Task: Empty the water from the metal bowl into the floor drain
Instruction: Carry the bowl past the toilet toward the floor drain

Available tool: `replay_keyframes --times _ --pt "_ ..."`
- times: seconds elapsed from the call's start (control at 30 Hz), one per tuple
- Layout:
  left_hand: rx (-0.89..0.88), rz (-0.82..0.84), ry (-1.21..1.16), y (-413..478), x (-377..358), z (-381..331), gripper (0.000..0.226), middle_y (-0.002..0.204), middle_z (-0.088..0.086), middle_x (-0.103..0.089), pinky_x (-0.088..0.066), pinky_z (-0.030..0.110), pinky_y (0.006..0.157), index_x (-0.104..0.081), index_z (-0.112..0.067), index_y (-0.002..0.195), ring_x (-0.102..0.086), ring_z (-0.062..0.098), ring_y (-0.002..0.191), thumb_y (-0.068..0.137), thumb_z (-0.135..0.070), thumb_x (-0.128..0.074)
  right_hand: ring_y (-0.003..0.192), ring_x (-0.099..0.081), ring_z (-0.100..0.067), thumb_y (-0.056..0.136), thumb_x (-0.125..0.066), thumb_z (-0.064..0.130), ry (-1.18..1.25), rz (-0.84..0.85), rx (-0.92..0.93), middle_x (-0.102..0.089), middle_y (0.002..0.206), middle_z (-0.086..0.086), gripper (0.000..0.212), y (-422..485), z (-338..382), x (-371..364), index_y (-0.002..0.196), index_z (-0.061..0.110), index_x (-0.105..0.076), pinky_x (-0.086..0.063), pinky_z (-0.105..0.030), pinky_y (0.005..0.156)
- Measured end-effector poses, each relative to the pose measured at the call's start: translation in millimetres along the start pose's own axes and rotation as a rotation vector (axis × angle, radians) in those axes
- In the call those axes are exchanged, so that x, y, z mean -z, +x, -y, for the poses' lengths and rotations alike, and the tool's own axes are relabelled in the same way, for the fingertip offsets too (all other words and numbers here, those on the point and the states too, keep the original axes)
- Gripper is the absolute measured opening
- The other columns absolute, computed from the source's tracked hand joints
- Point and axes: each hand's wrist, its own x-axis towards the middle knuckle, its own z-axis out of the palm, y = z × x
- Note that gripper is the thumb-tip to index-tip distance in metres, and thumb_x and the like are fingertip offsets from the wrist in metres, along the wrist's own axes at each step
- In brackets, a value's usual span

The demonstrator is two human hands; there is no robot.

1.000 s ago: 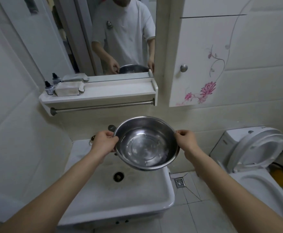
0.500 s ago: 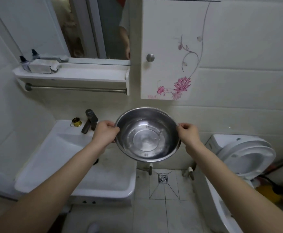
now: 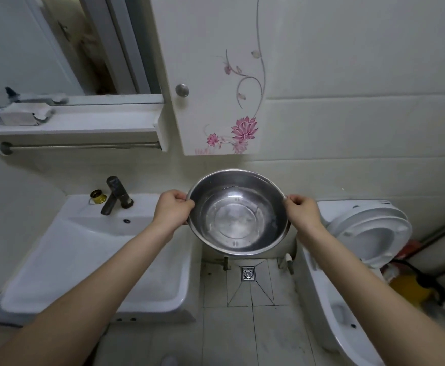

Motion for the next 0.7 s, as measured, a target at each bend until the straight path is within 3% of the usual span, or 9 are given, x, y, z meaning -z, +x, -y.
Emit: replay_keyframes --times 0.07,0.13,0.23,0.4,0.5,0.57,0.7 --pt "0.004 0.01 0.013 0.4 -11.0 -2.3 0.007 0.069 0.006 -0.063 -0.048 0.023 0.041 -0.063 -0.011 0.079 -0.062 0.022 0.056 0.082 -0.005 -0.061 0.062 -0.029 -0.017 0.098 -0.052 0.01 -0.004 -0.013 -0.011 -0.034 0.063 -0.007 0.032 4.2 -3.8 7.8 0.066 0.01 -0.048 -0.023 -0.03 0.058" --pt "0.008 0.032 0.031 2.5 -22.7 -3.0 0.006 0.071 0.008 -0.065 -0.051 0.026 0.044 -0.064 -0.01 0.08 -0.064 0.024 0.059 0.082 -0.005 -0.061 0.066 -0.036 -0.018 0.096 -0.053 0.011 -0.013 -0.045 -0.041 -0.042 0.066 -0.009 0.032 8.8 -8.5 15.7 0.067 0.0 -0.056 -0.028 -0.029 0.062" --pt "0.013 0.062 0.054 7.3 -40.5 -2.0 0.005 0.072 0.01 -0.066 -0.057 0.032 0.05 -0.064 -0.008 0.081 -0.065 0.025 0.06 0.081 -0.004 -0.06 0.075 -0.046 -0.02 0.095 -0.053 0.008 -0.005 -0.083 -0.083 -0.054 0.076 -0.011 0.027 16.8 -17.0 25.9 0.092 -0.016 -0.065 -0.038 -0.033 0.07" --pt "0.012 0.122 0.075 21.1 -68.1 -0.4 0.011 0.077 0.01 -0.067 -0.058 0.032 0.052 -0.064 -0.01 0.09 -0.067 0.026 0.066 0.08 -0.006 -0.062 0.077 -0.052 -0.023 0.099 -0.054 0.011 -0.005 -0.13 -0.137 -0.06 0.08 -0.015 0.028 27.1 -31.7 39.5 0.097 -0.012 -0.069 -0.043 -0.036 0.071" --pt "0.001 0.157 0.085 32.7 -83.2 1.7 0.01 0.072 0.006 -0.064 -0.062 0.041 0.061 -0.063 -0.012 0.087 -0.066 0.026 0.066 0.079 -0.006 -0.062 0.074 -0.051 -0.021 0.1 -0.054 0.013 -0.012 -0.158 -0.162 -0.059 0.076 -0.012 0.027 32.1 -37.5 42.8 0.088 -0.006 -0.069 -0.044 -0.036 0.069" --pt "-0.013 0.191 0.089 39.9 -91.4 2.3 0.01 0.067 0.004 -0.062 -0.062 0.045 0.063 -0.063 -0.011 0.086 -0.065 0.027 0.064 0.077 -0.006 -0.061 0.068 -0.047 -0.02 0.1 -0.053 0.01 0.008 -0.19 -0.172 -0.055 0.07 -0.01 0.026 33.8 -41.9 43.0 0.08 0.001 -0.068 -0.041 -0.033 0.065" --pt "-0.029 0.231 0.095 55.4 -105.7 1.1 0.014 0.075 0.008 -0.066 -0.061 0.045 0.068 -0.064 -0.009 0.093 -0.067 0.031 0.071 0.079 -0.006 -0.063 0.059 -0.044 -0.014 0.1 -0.052 0.008 0.02 -0.246 -0.209 -0.053 0.063 -0.002 0.027 38.6 -46.5 39.3 0.079 0.004 -0.069 -0.039 -0.024 0.054"
